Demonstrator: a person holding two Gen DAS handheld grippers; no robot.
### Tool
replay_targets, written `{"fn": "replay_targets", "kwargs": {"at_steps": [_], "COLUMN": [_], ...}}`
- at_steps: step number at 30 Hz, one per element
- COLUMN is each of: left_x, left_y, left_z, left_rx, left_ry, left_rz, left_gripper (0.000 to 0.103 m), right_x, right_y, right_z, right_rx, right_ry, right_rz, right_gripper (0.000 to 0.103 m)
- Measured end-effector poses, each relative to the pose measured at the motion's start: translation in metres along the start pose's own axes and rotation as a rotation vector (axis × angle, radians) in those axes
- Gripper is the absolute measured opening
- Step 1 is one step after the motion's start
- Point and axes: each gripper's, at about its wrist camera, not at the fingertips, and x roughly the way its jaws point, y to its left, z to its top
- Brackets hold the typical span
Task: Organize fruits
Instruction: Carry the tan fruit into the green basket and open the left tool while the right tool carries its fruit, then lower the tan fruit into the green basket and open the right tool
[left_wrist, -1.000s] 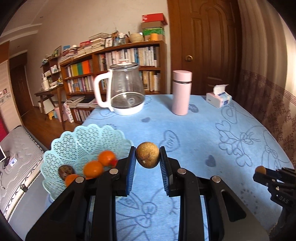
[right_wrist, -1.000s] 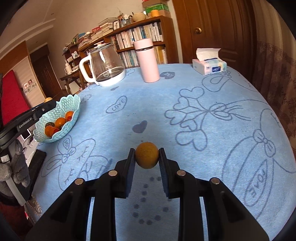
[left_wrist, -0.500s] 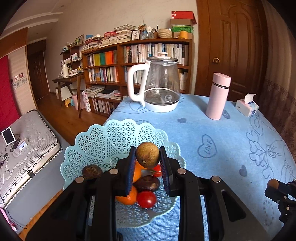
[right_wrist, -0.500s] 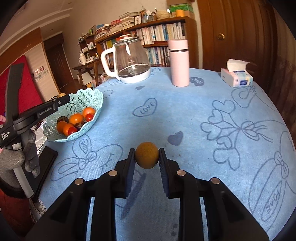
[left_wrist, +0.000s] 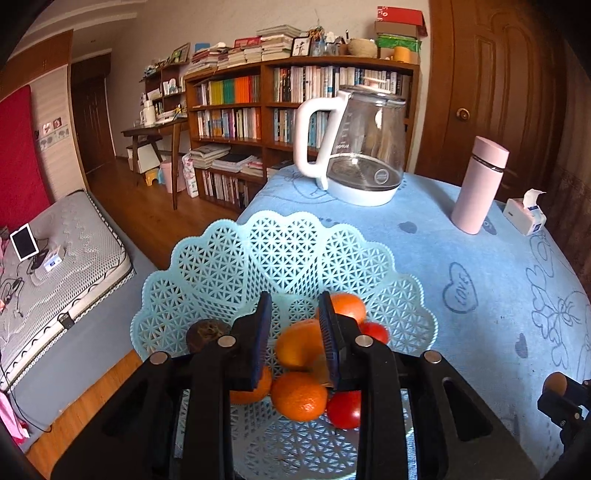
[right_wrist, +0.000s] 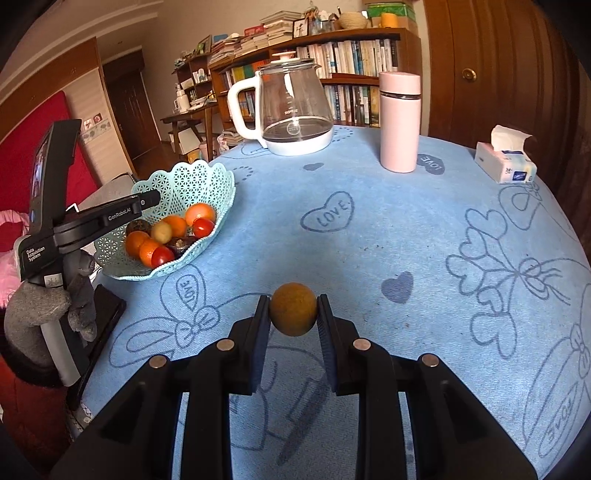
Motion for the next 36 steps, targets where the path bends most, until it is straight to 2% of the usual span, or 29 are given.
{"fn": "replay_targets", "kwargs": {"at_steps": [1, 3, 7, 20, 28, 36], "left_x": [0.002, 0.001, -0.008, -0.035, -0.041, -0.043], "left_y": [0.003, 0.010, 0.021, 0.056, 0.064, 0.067], "left_z": [0.001, 0.002, 0.009, 0.023, 0.026, 0.027], "left_rx": [-0.015, -0.041, -0.069, -0.174, -0.193, -0.204], "left_ry": [0.010, 0.007, -0.020, -0.086, -0.110, -0.115], "left_rz": [-0.003, -0.013, -0.016, -0.032, -0.009, -0.004], "left_gripper": [0.048, 0.062, 0.081, 0.089, 0.096, 0.097], "right_x": [0.002, 0.005, 0.010, 0.047, 0.072, 0.087], "right_y": [0.002, 0.006, 0.015, 0.065, 0.093, 0.105], "right_z": [0.001, 0.004, 0.012, 0.052, 0.065, 0.065], "right_rx": [-0.002, -0.009, -0.027, -0.085, -0.128, -0.164], "right_ry": [0.002, 0.006, 0.007, 0.027, 0.047, 0.064], "right_rz": [0.005, 0.016, 0.030, 0.127, 0.132, 0.102], "right_gripper": [0.026, 0.026, 0.026, 0.026, 0.026, 0.027]}}
